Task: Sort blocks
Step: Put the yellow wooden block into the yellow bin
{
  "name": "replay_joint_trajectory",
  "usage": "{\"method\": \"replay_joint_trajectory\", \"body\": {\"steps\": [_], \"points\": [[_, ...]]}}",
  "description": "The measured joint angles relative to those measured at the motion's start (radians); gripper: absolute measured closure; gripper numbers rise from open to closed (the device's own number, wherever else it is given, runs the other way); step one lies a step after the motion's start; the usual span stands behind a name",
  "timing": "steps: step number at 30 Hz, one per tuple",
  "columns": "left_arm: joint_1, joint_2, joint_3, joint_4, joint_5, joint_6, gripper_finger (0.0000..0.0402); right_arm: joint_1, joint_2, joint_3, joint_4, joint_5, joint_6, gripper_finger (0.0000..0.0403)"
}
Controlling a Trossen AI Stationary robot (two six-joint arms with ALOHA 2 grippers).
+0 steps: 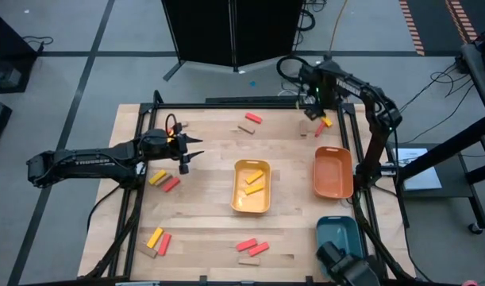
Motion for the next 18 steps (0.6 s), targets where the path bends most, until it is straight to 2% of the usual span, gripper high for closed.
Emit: {"method": "replay_joint_trajectory", "body": {"steps": [4, 8, 13, 18], "points": [[0.0, 0.0, 0.0, 0.05, 0.0, 0.021, 0.0221, -0.061, 0.0, -0.133, 0.185, -0.051, -0.063, 0.0197], [0.0, 0.0, 0.0, 0.113, 0.0, 0.021, 0.0221, -0.112, 0.0, -0.152, 0.29, -0.079, -0.082, 0.0197], [0.0, 0.0, 0.0, 0.175, 0.0, 0.022, 0.0221, -0.148, 0.0, -0.127, 0.308, -0.177, -0.118, 0.0197], [0.0, 0.001, 0.0, 0.246, 0.036, 0.014, 0.0221, -0.138, 0.0, -0.112, 0.305, -0.179, -0.134, 0.0197]]}}
